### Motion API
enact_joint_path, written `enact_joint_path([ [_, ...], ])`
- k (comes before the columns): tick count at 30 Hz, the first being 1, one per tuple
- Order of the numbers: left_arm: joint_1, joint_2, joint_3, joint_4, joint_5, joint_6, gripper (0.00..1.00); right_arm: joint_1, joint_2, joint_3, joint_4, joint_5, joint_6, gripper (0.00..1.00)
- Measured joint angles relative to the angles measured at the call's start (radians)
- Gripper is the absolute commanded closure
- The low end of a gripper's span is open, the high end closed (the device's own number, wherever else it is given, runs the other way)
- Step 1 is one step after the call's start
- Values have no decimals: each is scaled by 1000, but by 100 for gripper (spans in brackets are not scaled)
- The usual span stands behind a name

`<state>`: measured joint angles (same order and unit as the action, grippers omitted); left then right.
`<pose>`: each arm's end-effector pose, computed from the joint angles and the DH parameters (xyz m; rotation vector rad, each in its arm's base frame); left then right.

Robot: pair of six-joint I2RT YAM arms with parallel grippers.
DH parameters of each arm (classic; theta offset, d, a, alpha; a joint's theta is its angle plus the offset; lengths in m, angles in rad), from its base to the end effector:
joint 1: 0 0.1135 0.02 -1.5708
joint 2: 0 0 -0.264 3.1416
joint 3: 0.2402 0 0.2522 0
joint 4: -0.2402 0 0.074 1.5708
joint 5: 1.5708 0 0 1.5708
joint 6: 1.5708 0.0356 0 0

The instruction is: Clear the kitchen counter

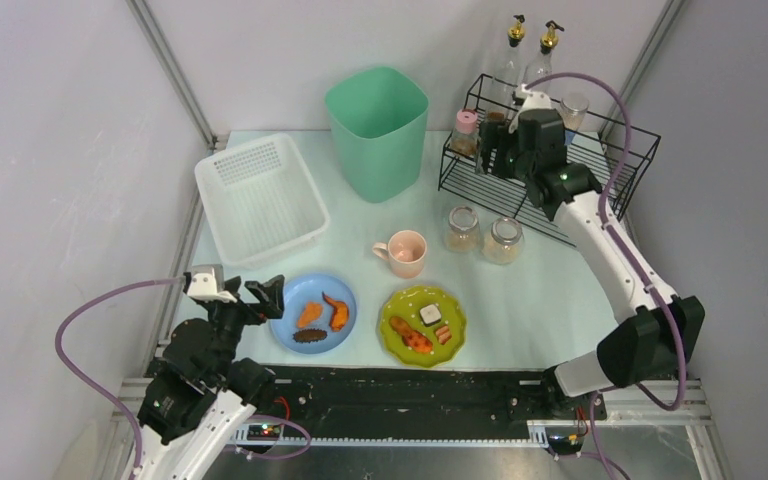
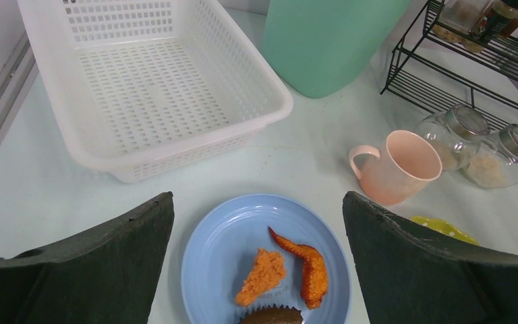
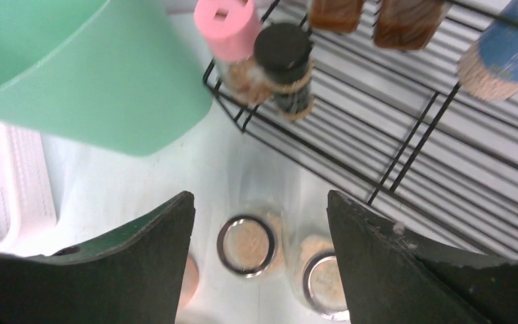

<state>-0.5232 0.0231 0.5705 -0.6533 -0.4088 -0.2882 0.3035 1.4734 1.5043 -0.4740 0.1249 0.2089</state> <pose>0.0418 -0.0078 0.2870 -0.1118 1.6713 -0.2708 0.3220 0.0962 0.3969 -0.0157 2.0159 0.2009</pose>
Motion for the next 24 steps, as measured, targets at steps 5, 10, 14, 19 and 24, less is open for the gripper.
enact_joint_path([
  [5,0,1,0,0,0,0,2,71,-58,-117,-2,8,2,13],
  [10,0,1,0,0,0,0,2,119,-67,-195,0,14,24,1],
  [14,0,1,0,0,0,0,2,142,-61,-225,0,21,40,1],
  [19,0,1,0,0,0,0,2,156,-10,-229,13,31,54,1],
  [24,0,1,0,0,0,0,2,156,61,-231,32,36,68,1],
])
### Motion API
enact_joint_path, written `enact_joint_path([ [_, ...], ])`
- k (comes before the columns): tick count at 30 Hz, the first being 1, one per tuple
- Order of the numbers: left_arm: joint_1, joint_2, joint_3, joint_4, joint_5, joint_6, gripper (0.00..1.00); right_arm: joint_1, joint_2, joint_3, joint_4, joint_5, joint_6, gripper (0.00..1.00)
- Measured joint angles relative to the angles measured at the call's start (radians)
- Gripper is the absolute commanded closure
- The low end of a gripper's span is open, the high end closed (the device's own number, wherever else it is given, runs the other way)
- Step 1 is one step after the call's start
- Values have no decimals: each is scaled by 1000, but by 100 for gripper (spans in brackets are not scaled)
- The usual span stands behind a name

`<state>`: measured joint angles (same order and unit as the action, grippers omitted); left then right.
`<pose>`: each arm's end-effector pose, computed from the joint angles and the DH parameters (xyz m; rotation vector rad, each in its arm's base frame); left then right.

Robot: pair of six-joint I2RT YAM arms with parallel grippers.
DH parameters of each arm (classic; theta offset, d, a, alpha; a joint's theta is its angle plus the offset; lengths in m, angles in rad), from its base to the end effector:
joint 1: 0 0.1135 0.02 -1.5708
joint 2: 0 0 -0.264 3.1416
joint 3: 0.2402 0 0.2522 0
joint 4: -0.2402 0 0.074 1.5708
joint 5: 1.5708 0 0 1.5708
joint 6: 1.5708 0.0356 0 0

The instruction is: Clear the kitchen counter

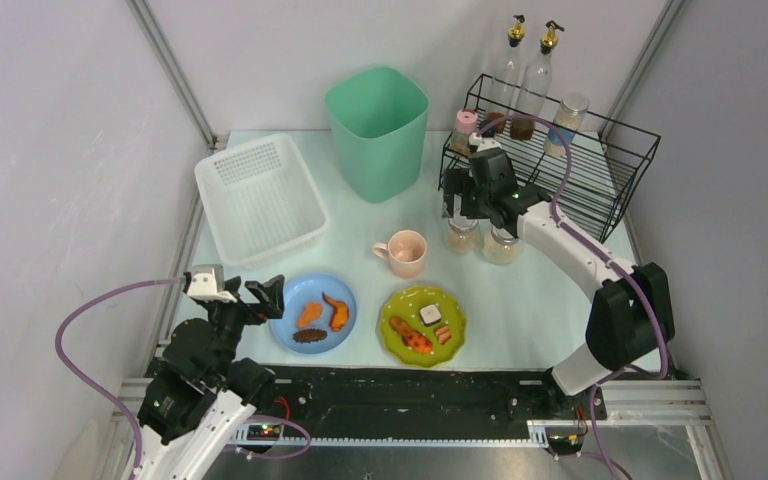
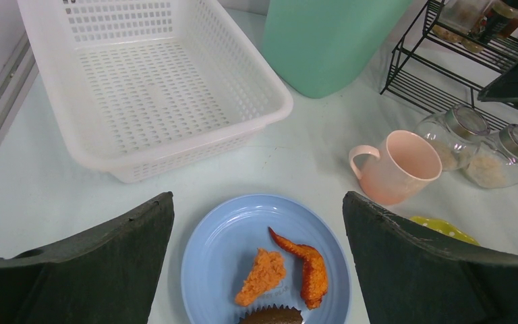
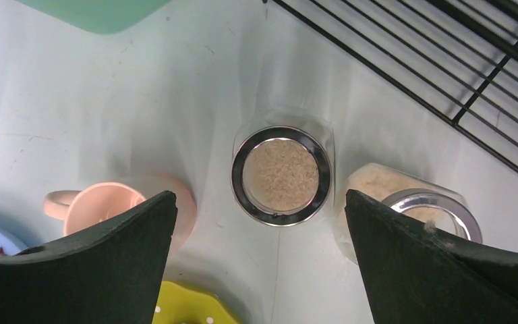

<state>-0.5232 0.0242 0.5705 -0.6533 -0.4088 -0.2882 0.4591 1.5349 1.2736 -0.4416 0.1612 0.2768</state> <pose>0.0420 -0.0079 0.2870 -0.1116 1.6723 -0.2703 0.3127 0.1482 0.3015 -0.1220 2.2679 0.2073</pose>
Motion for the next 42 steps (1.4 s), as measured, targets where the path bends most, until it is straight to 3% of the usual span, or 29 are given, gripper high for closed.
enact_joint_path([
  [15,0,0,0,0,0,0,2,0,138,-11,38,19,27,3],
  [27,0,0,0,0,0,0,2,0,152,-17,57,34,37,18],
  [42,1,0,0,0,0,0,2,6,158,-17,56,51,36,22],
])
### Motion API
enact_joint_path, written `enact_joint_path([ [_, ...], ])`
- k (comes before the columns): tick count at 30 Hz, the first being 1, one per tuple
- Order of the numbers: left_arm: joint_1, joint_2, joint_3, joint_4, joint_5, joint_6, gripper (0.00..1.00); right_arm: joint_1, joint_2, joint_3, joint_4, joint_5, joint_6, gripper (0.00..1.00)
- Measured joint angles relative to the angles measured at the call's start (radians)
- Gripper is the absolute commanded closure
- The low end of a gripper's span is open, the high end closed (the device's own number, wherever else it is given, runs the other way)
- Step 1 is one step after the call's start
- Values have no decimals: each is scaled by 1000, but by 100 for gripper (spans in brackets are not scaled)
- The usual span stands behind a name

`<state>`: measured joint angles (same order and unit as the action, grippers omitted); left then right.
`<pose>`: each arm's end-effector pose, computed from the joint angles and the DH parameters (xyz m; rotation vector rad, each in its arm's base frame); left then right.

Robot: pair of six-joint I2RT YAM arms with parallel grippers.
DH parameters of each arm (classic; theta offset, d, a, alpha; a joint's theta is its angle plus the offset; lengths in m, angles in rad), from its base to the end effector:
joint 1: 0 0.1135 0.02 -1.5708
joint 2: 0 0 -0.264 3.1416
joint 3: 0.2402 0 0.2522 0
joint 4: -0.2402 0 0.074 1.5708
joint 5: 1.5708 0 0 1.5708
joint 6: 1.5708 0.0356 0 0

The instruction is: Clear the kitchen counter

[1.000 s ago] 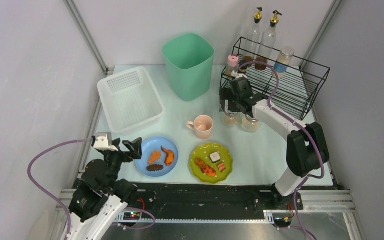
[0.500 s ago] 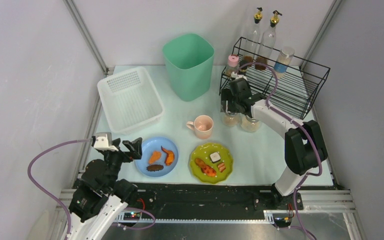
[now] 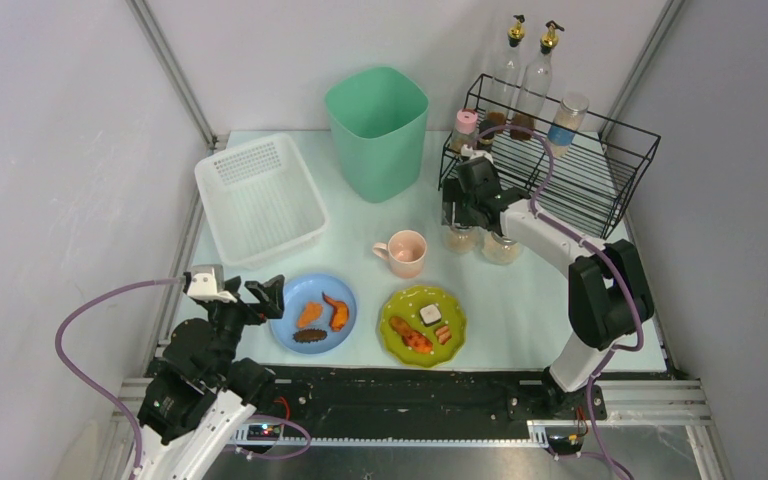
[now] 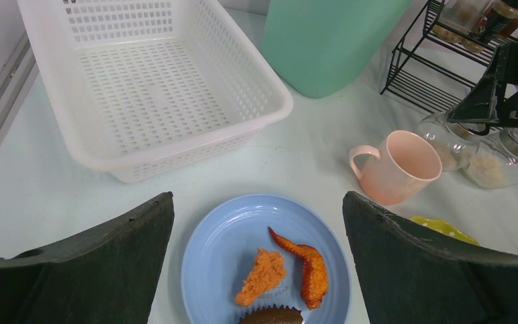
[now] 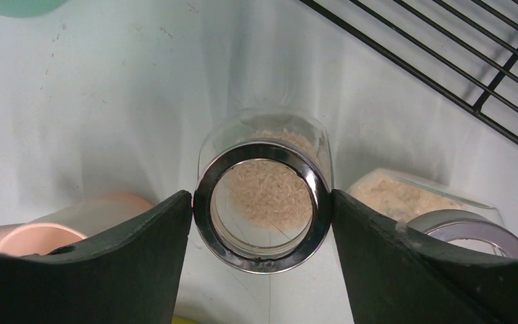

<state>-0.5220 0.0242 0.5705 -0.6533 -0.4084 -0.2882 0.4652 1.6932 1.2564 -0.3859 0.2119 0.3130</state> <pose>0.0420 -0.0078 0.2870 -0.1123 1.6723 -0.2698 0.3372 0.1609 0.2465 -0.0815 2.3716 0.1197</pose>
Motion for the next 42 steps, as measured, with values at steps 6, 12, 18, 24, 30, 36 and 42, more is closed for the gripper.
enact_joint_path([
  [6,0,0,0,0,0,0,2,13,4,0,-2,24,-4,21],
  [12,0,0,0,0,0,0,2,20,13,0,-5,39,-10,23],
  [18,0,0,0,0,0,0,2,26,17,0,-6,48,-11,38],
  [24,0,0,0,0,0,0,2,37,17,0,-5,51,-14,53],
  [30,0,0,0,0,0,0,2,45,4,-9,-8,52,-18,66],
  [36,0,0,0,0,0,0,2,50,-100,-31,-39,46,-27,73],
  [42,0,0,0,0,0,0,2,50,-264,-29,-35,55,-49,77],
])
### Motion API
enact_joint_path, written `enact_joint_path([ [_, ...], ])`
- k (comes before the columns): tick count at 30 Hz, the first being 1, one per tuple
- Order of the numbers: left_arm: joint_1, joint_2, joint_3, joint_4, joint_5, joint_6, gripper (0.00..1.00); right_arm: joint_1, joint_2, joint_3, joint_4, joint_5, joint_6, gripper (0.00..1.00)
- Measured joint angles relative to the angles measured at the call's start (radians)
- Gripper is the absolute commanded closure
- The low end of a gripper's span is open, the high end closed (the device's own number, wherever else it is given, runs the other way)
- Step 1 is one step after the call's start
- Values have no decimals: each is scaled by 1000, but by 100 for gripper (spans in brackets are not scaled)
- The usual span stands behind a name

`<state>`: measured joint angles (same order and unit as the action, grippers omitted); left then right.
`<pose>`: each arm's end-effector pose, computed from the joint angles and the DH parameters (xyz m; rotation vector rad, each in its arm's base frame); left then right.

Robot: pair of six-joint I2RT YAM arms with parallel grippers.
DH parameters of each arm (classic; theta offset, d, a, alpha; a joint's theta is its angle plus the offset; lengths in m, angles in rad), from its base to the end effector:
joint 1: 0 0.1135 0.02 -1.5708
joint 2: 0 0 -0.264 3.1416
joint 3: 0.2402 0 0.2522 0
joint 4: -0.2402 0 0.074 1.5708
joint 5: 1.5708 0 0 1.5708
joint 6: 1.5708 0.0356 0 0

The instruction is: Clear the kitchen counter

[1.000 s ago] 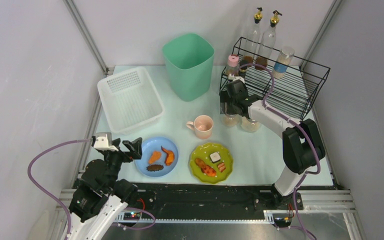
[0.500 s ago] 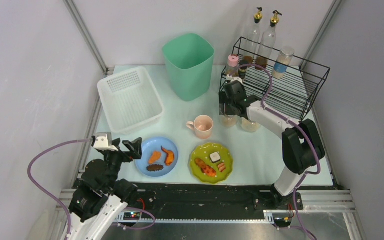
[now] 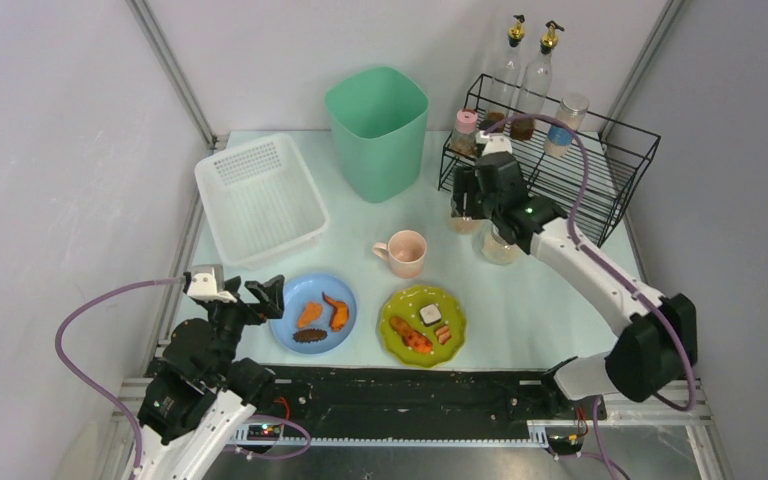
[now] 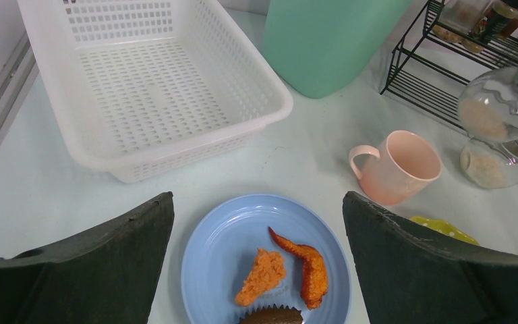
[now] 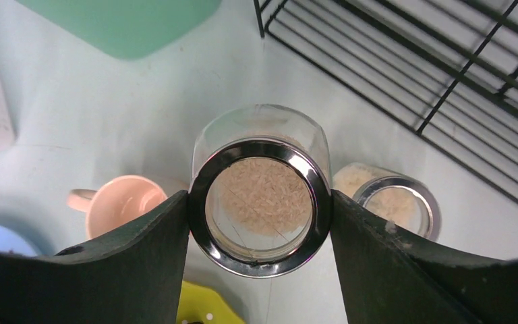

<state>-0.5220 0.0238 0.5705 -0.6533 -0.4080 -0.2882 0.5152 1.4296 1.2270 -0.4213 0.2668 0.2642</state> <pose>0.0419 -0.0078 0.2870 -0.1120 1.6719 -0.2703 0.2855 0.1509 0.3211 -0.1235 2.1700 0.1529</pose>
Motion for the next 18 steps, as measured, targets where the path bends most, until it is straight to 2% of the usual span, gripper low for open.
enact_joint_path([
  [7,0,0,0,0,0,0,2,-37,-115,29,-16,25,-33,81],
  [18,1,0,0,0,0,0,2,-222,-141,114,-38,37,-56,81],
])
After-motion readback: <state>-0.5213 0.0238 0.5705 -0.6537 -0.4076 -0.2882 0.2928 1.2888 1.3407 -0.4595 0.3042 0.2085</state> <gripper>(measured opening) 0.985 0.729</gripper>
